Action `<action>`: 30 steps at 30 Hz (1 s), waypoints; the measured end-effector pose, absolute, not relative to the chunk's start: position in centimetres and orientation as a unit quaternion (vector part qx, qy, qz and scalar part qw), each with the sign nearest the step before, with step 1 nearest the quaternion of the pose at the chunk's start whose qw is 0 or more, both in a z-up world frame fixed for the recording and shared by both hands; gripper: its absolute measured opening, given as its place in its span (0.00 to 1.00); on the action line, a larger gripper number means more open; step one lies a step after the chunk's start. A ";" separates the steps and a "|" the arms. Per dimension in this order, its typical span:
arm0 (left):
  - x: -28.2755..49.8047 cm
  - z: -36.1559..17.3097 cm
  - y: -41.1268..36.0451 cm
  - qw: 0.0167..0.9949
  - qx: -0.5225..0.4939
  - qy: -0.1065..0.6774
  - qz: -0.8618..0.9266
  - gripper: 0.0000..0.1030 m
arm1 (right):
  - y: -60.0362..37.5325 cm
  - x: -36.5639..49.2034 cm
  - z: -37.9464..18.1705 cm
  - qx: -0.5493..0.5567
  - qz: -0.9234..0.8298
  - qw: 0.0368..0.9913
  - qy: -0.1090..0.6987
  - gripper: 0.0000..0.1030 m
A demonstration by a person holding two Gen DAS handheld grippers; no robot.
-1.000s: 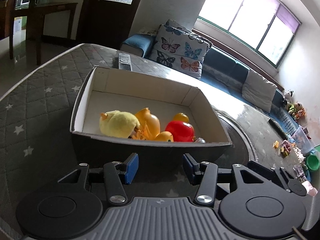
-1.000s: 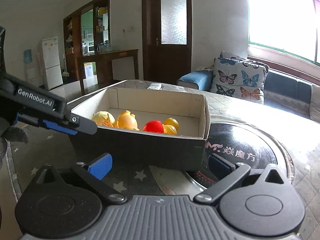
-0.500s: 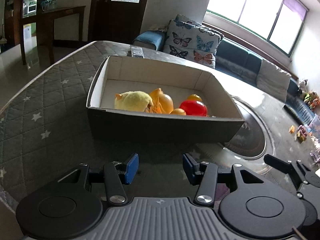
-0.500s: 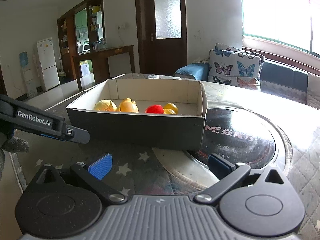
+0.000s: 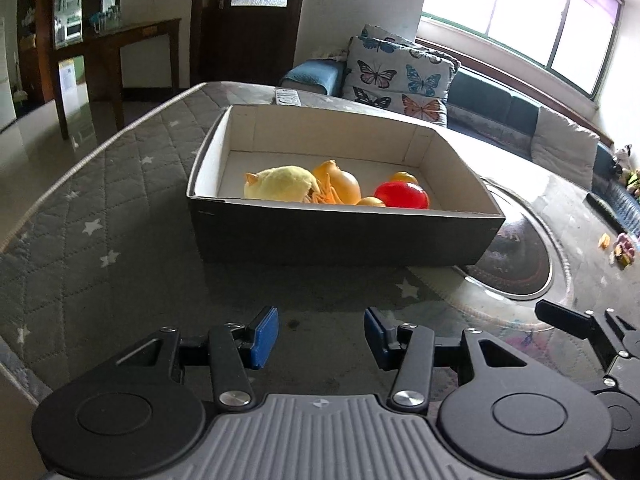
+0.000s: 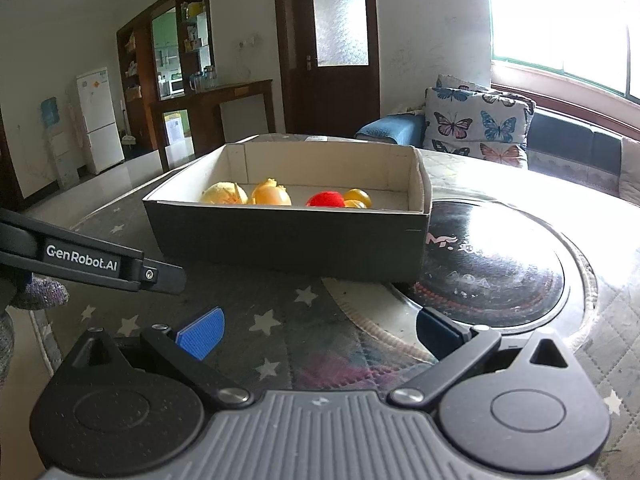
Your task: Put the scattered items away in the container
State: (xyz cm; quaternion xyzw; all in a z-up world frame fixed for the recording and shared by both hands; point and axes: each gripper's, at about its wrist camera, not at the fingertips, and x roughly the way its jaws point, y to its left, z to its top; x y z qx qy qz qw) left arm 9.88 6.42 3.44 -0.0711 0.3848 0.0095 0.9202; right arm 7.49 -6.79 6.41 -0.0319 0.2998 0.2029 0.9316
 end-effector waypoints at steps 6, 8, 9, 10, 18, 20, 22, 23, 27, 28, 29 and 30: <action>10.0 3.5 6.4 0.922 -0.063 0.381 0.019 0.49 | -6.3 7.8 6.2 -0.038 0.204 0.929 0.308 1.00; 10.1 3.5 6.5 0.923 -0.062 0.380 0.021 0.49 | -6.2 8.0 6.1 -0.038 0.203 0.928 0.311 1.00; 10.1 3.5 6.5 0.923 -0.062 0.380 0.022 0.49 | -6.1 8.0 6.1 -0.038 0.203 0.927 0.312 1.00; 10.2 3.5 6.5 0.923 -0.061 0.379 0.023 0.49 | -6.1 8.1 6.1 -0.038 0.203 0.927 0.313 1.00; 10.7 3.5 6.5 0.923 -0.054 0.380 0.027 0.49 | -5.8 8.8 5.9 -0.038 0.202 0.924 0.323 1.00; 10.9 3.5 6.5 0.923 -0.052 0.380 0.028 0.49 | -5.8 9.1 5.8 -0.038 0.200 0.923 0.326 1.00; 11.1 3.6 6.5 0.923 -0.050 0.380 0.029 0.49 | -5.7 9.3 5.8 -0.037 0.199 0.923 0.328 1.00; 11.2 3.6 6.5 0.923 -0.049 0.380 0.030 0.49 | -5.7 9.4 5.8 -0.037 0.198 0.923 0.329 1.00; 11.8 3.7 6.5 0.923 -0.046 0.380 0.032 0.49 | -5.6 10.1 5.7 -0.036 0.194 0.921 0.335 1.00; 11.9 3.7 6.5 0.923 -0.045 0.380 0.033 0.49 | -5.6 10.3 5.6 -0.035 0.193 0.921 0.337 1.00; 12.0 3.7 6.5 0.923 -0.044 0.381 0.033 0.49 | -5.6 10.5 5.6 -0.035 0.194 0.921 0.338 1.00; 12.1 3.7 6.5 0.923 -0.043 0.381 0.033 0.49 | -5.6 10.6 5.6 -0.034 0.193 0.920 0.339 1.00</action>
